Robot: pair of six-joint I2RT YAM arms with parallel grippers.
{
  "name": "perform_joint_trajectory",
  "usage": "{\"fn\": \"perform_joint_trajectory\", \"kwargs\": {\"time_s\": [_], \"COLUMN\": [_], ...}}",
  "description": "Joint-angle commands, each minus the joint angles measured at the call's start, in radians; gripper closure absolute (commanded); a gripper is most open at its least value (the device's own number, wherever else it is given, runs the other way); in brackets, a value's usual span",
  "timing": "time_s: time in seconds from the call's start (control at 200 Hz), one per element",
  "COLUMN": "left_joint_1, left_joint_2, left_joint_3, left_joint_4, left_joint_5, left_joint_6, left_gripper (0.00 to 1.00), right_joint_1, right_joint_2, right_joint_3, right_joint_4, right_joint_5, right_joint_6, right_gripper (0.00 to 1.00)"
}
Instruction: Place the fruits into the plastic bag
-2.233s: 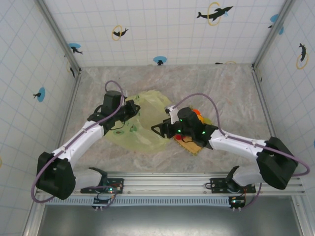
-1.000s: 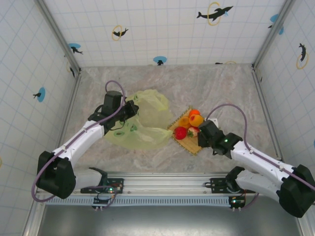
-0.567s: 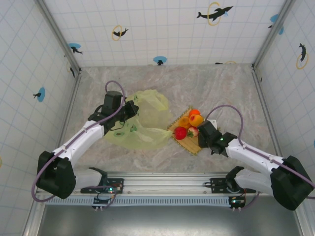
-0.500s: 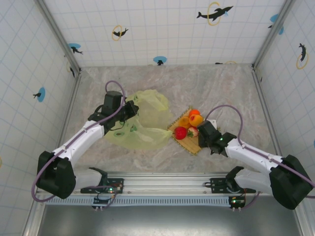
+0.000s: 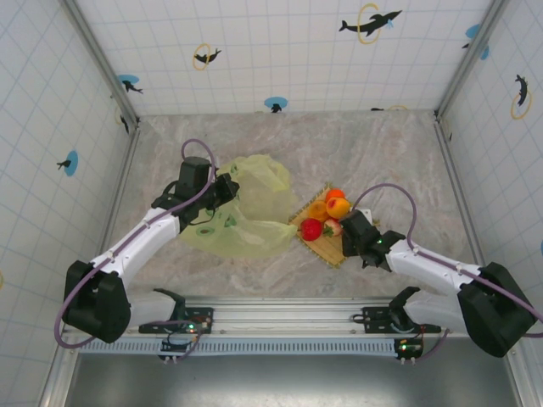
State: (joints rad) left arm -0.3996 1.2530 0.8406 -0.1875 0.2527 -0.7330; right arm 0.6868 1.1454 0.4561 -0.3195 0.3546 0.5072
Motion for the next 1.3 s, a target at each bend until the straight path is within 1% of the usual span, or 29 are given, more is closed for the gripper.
{"fn": "perform_joint_trajectory", "kwargs": {"time_s": [0.0,0.205,0.345,0.455,0.561,0.631,0.751,0.776,1.021,1.156,1.291], "left_joint_1": [-0.006,-0.006,-0.006,-0.006,-0.006,-0.006,-0.006,-0.005,-0.007,-0.006,-0.006], "left_joint_2": [-0.003,-0.001,-0.004,-0.009,-0.022,-0.031,-0.036,-0.035,-0.04,-0.041,-0.04], "left_joint_3": [0.004,0.004,0.005,0.002,-0.011,-0.02,-0.017,-0.017,-0.017,-0.017,-0.018], "left_joint_4": [-0.021,-0.019,-0.019,-0.018,0.004,0.021,0.028,0.029,0.054,0.061,0.071], "left_joint_5": [0.002,0.003,0.007,0.012,0.041,0.058,0.096,0.104,0.152,0.157,0.159], "left_joint_6": [0.012,0.01,0.009,0.007,0.005,0.011,0.042,0.043,0.039,0.018,0.004], "left_gripper": [1.0,1.0,1.0,1.0,1.0,1.0,1.0,1.0,1.0,1.0,1.0], "right_joint_1": [-0.004,-0.003,0.007,0.041,0.058,0.064,0.079,0.079,0.11,0.158,0.203], "right_joint_2": [-0.003,-0.066,-0.164,-0.253,-0.268,-0.232,-0.123,-0.098,0.12,0.199,0.27], "right_joint_3": [-0.019,-0.003,0.013,0.01,0.003,0.012,0.068,0.082,0.172,0.181,0.179], "right_joint_4": [0.018,-0.023,-0.035,0.06,0.212,0.302,0.389,0.432,0.559,0.64,0.736], "right_joint_5": [-0.008,-0.015,-0.086,-0.188,-0.306,-0.36,-0.403,-0.416,-0.546,-0.569,-0.548], "right_joint_6": [-0.001,-0.018,-0.079,-0.12,-0.106,-0.094,-0.099,-0.101,-0.094,-0.047,-0.002], "right_gripper": [0.53,0.58,0.59,0.61,0.61,0.61,0.61,0.61,0.61,0.6,0.6]}}
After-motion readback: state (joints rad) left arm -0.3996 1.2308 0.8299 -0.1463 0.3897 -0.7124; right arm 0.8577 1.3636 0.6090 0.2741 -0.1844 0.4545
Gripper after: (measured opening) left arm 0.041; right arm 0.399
